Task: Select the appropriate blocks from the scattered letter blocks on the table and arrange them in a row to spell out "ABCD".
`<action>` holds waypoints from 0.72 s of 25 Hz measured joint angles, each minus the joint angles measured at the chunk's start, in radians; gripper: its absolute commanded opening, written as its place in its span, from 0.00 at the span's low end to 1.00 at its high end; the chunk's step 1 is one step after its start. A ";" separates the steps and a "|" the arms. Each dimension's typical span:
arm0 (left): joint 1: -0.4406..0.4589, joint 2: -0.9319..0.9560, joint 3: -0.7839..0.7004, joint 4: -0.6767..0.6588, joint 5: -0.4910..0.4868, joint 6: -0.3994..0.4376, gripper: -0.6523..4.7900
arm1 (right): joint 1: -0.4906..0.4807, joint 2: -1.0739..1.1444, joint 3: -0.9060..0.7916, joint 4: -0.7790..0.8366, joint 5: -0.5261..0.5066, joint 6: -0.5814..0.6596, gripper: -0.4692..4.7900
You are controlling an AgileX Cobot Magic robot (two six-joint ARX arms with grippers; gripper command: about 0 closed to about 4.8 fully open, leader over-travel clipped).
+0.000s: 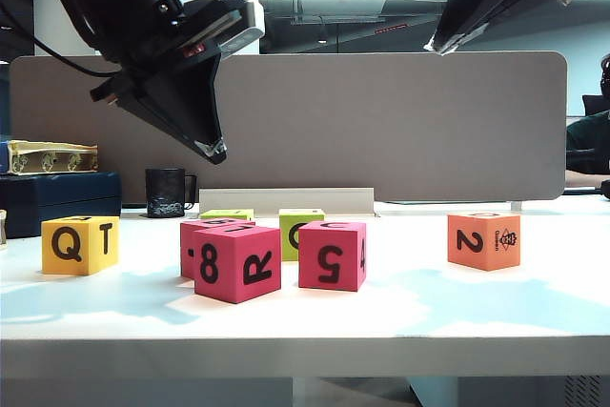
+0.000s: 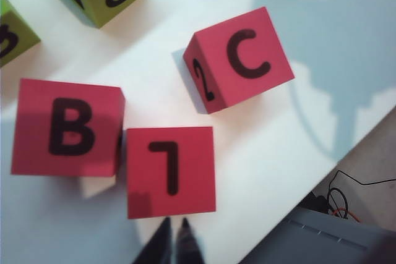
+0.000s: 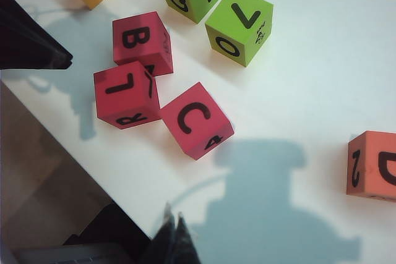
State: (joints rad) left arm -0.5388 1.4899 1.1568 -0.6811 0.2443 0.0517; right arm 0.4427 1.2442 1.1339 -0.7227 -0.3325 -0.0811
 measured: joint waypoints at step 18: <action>0.001 0.111 0.000 -0.031 0.000 -0.028 0.76 | 0.000 0.000 0.000 0.000 0.023 0.000 0.09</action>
State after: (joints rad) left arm -0.5381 1.6012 1.1568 -0.7116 0.2440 0.0238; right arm 0.4431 1.2442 1.1339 -0.7231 -0.3092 -0.0814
